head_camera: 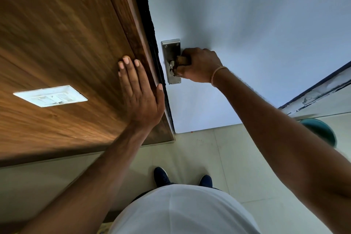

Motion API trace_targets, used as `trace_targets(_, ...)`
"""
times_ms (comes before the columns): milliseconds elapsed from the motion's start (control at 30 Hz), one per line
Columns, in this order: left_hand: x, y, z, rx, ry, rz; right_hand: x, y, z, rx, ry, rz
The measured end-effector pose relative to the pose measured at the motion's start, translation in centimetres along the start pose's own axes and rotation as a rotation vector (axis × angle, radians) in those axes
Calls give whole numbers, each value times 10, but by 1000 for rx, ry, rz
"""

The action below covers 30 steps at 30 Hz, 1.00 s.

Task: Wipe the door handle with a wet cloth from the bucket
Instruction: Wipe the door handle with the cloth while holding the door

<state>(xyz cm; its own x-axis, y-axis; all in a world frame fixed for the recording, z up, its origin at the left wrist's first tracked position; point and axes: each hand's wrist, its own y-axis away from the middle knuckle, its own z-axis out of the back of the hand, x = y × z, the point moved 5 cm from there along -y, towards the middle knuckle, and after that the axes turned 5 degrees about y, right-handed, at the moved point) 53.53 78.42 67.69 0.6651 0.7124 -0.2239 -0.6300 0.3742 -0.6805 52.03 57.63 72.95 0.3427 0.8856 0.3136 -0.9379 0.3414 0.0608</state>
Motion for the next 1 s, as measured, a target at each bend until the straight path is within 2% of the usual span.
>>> trace_targets(133, 0, 0, -1, 2, 6, 8, 10, 11, -3, -155, -180, 45)
trace_targets(333, 5, 0, -1, 5, 22, -6, 28, 51, -46, -517, 229, 320)
trace_targets(467, 1, 0, 2, 25, 47, 2, 3, 43, -47, -712, 193, 465)
trace_targets(567, 2, 0, 3, 35, 46, -2, -27, 46, -37, -824, 218, 451)
trace_targets(667, 2, 0, 4, 42, 37, -7, -41, 53, -33, -874, 189, 351)
trace_targets(733, 2, 0, 4, 48, 29, -6, -27, 51, -37, -888, 165, 328)
trace_targets(867, 2, 0, 5, 55, 18, -7, 20, 44, -48, -823, 154, 414)
trace_targets(1000, 3, 1, 7, 55, 16, -14, 0, 42, -38, -819, 158, 446)
